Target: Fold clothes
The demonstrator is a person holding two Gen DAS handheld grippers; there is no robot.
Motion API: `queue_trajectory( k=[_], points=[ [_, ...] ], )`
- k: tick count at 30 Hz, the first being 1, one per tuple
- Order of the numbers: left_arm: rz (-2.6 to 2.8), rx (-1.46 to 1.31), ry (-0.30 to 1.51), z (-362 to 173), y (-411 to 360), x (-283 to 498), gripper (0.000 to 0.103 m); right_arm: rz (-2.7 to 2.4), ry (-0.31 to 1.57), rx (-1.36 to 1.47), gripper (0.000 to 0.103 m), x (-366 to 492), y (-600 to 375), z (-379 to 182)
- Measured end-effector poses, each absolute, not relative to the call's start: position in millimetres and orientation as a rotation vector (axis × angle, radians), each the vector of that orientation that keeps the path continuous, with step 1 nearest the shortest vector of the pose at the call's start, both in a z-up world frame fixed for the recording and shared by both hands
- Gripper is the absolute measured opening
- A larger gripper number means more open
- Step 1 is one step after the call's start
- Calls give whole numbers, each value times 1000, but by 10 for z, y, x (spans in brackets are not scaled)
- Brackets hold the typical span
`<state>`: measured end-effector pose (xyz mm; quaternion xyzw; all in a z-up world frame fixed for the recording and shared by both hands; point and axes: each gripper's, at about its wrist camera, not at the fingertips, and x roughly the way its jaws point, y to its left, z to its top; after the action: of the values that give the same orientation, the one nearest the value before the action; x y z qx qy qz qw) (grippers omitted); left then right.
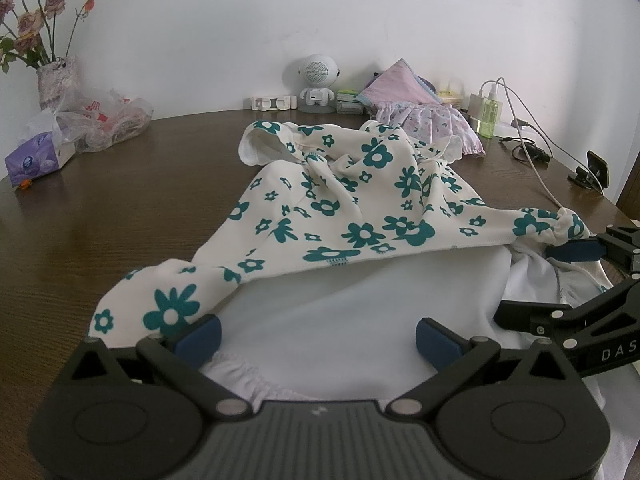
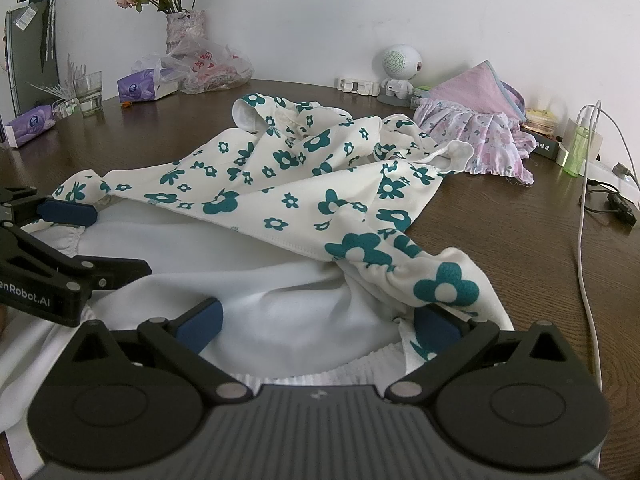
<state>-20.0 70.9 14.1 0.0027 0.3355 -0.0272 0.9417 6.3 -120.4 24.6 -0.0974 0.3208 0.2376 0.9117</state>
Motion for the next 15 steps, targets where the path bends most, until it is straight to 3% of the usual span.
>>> queue_trajectory(
  k=[15],
  points=[
    [-54, 9, 685, 142, 703, -201, 103, 490, 661, -201, 103, 63, -1202, 247]
  ],
)
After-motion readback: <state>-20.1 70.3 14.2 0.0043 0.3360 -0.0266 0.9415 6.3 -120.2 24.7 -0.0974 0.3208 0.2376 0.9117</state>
